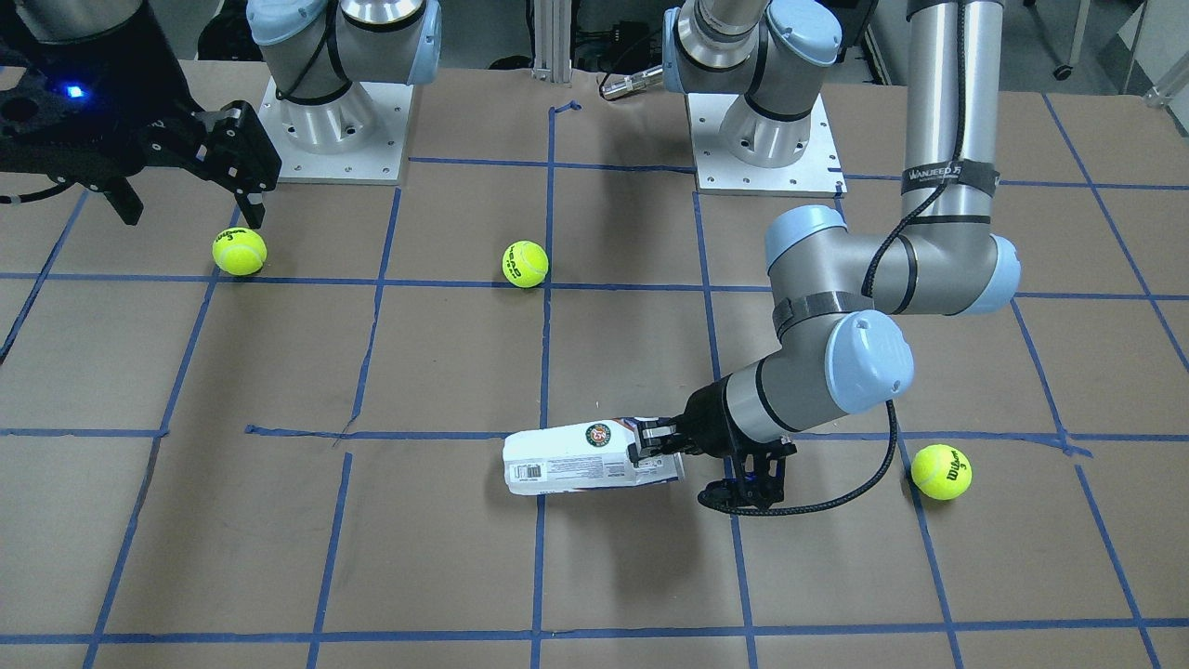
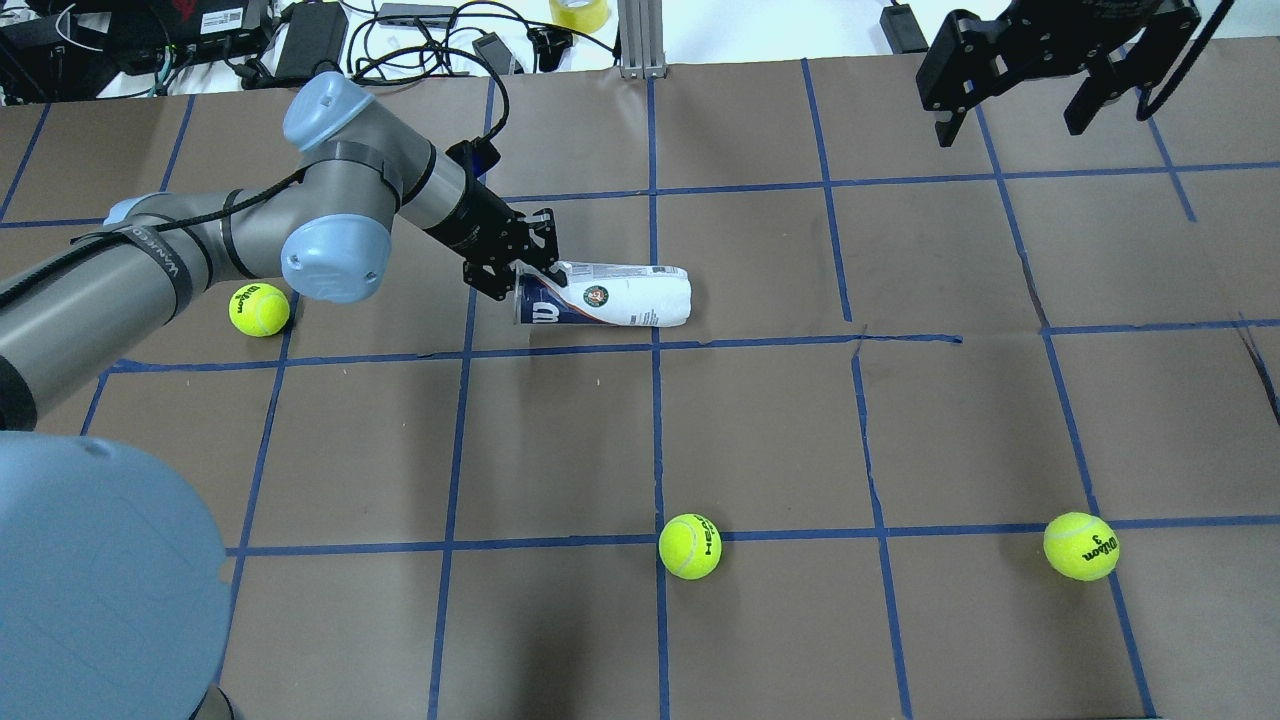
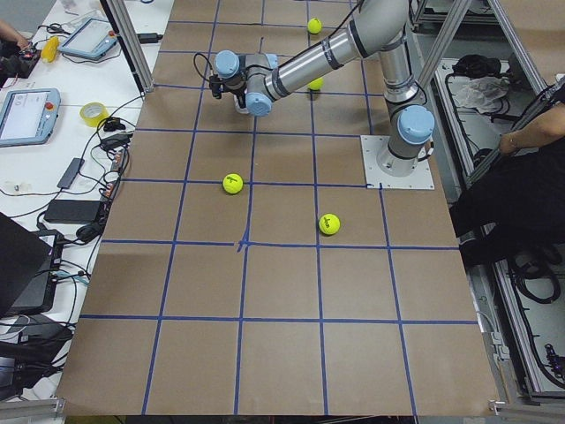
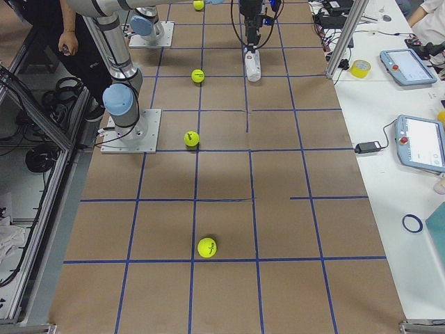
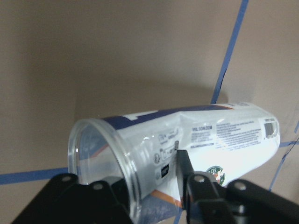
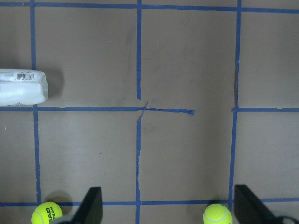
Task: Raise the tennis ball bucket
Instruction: 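Lift the can's open end with the left gripper, tilting it upright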
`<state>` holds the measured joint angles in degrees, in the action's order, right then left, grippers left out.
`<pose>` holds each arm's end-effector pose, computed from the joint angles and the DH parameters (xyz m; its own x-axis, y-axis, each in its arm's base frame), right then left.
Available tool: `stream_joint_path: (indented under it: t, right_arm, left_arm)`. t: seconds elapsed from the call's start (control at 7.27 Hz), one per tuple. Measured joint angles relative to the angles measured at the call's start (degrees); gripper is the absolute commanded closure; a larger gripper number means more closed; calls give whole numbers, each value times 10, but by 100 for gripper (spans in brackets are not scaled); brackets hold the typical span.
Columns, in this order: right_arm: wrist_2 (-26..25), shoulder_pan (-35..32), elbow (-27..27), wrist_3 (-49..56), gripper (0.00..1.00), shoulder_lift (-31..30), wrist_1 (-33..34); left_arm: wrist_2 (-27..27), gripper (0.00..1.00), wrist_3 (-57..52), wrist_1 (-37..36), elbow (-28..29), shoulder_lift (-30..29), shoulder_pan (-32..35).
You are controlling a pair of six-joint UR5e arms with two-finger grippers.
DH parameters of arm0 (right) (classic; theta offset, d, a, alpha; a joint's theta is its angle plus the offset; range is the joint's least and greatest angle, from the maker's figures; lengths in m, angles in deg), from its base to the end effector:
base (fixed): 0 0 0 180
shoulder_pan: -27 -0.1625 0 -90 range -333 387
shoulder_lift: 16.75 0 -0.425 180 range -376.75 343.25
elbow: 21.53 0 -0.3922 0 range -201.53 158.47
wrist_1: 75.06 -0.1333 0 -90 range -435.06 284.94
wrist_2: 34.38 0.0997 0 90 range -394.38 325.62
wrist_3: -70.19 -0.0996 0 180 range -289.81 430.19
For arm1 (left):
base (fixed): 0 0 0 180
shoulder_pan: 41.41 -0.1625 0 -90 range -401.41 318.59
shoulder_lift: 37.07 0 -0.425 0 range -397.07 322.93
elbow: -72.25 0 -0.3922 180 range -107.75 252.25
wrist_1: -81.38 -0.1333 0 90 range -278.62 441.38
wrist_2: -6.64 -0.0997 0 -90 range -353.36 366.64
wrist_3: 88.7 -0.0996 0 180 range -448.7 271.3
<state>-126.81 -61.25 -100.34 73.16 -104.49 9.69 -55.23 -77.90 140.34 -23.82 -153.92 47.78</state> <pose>0.1134 -0.5138 0.5551 -0.9988 -0.0185 0.0456 -0.0213 0.9979 -0.0619 -0.1715 -0.6204 0.2375 -0.8633 -0.2147 0.4567 -0.1791 0.9764 0.1205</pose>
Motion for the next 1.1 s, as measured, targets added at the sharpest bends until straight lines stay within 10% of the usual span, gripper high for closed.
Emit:
stream_joint_path:
  t: [0.28, 0.96, 1.1]
  right_arm:
    - [6, 0, 0, -2, 6, -6, 0]
    - [12, 0, 0, -2, 81, -15, 1]
    - [11, 0, 0, -2, 82, -15, 0]
  left_arm:
    - [-61, 100, 22, 59, 86, 21, -1]
    - [-287, 100, 16, 126, 222, 23, 29]
    - [-338, 100, 8, 104, 219, 18, 59]
